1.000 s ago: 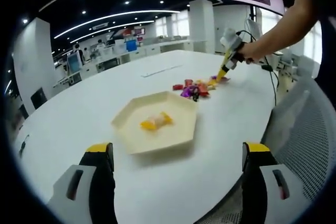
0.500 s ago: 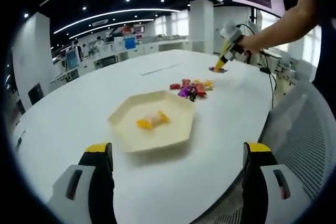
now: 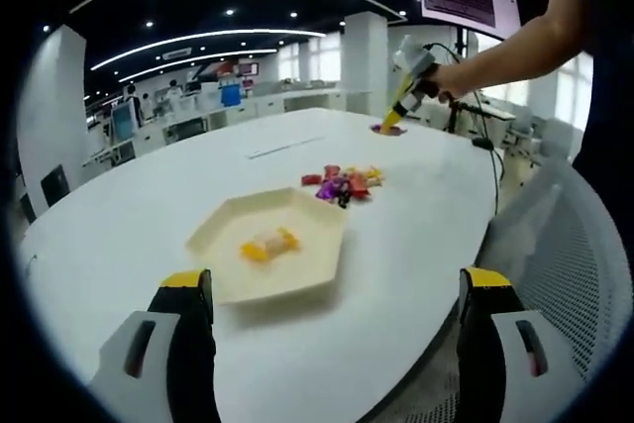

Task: Place the target food into the container with the food tongs after gripping and lifting it, then release it inside without dropping or visibly crushing the food.

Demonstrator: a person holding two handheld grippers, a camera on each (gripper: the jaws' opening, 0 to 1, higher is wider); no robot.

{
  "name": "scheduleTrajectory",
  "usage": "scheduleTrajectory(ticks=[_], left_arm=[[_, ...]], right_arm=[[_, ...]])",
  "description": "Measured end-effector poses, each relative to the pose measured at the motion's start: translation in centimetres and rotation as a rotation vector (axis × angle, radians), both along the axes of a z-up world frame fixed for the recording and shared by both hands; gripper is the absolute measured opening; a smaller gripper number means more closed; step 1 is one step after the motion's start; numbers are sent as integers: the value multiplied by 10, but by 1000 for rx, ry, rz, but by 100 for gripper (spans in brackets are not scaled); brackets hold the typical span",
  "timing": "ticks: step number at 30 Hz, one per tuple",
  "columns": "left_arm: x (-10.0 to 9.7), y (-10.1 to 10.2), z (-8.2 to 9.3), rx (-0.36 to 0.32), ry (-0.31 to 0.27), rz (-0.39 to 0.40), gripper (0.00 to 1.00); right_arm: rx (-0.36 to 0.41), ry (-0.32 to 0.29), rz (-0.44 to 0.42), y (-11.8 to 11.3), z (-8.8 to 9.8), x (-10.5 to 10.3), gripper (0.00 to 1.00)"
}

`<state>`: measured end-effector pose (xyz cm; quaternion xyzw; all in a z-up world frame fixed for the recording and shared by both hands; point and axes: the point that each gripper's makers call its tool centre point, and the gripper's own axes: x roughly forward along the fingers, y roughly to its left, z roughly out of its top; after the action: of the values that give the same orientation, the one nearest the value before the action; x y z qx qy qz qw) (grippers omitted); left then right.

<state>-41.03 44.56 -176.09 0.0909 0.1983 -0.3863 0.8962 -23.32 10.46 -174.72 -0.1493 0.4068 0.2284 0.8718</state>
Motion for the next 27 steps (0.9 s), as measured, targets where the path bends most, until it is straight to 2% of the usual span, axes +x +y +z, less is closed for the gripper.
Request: scheduleTrajectory(ticks=[2,3,8,9,11,13,16,19,22,27], left_arm=[[0,0,1,-2,1,0,100],[0,0,4,-29,2,1,100],[-1,0,4,-16,-13,-6,100],[-1,0,4,0,-24,-10,100],[-2,-2,6,-13,-25,-15,100],[-1,0,4,1,-23,-10,100],[-2,-3,5,-8,-22,-21,100],[-5,-9,10,-25,-50,-59,100],[-6,-10,10,-27,-41,-61,100],[-3,-8,13,-15,-66,-46,99]], right_arm=[[1,-4,4,3,3,1,23],[10,2,7,7,5,1,23],[1,-2,35,21,11,1,23],[10,7,36,26,11,0,22],[36,37,29,34,11,-3,22],[20,28,46,41,10,-2,22],[24,25,70,59,12,-4,22],[27,14,103,79,15,-3,22],[29,7,140,104,17,-2,22],[42,-5,185,143,22,2,22]])
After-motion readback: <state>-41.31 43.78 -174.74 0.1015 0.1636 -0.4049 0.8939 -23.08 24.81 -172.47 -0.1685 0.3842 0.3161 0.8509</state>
